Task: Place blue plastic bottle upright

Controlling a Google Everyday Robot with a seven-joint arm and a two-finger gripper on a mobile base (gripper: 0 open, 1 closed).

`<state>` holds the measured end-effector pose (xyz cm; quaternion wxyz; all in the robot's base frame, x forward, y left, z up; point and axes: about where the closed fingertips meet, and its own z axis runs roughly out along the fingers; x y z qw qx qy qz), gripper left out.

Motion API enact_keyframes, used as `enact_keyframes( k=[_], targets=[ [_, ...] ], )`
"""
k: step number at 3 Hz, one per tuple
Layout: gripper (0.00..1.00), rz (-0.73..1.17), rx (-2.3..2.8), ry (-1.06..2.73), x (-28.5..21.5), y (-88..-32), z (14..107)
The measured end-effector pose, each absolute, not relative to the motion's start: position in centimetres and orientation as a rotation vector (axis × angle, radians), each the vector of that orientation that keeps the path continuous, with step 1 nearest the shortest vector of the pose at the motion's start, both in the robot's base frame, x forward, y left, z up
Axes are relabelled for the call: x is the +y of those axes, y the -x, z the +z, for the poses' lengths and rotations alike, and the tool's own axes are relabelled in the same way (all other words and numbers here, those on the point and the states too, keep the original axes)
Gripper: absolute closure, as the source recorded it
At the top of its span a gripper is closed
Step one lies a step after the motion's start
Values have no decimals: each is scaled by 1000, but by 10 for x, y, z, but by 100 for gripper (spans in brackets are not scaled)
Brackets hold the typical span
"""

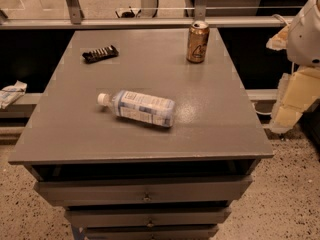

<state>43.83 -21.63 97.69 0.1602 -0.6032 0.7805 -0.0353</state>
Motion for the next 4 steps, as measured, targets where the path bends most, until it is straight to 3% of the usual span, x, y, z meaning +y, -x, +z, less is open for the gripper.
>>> enact_keyframes(
  k=[2,4],
  targets=[
    [0,-47,2247,1715,-189,-455,967],
    [0,161,2331,1671,-85,-512,937]
  ],
)
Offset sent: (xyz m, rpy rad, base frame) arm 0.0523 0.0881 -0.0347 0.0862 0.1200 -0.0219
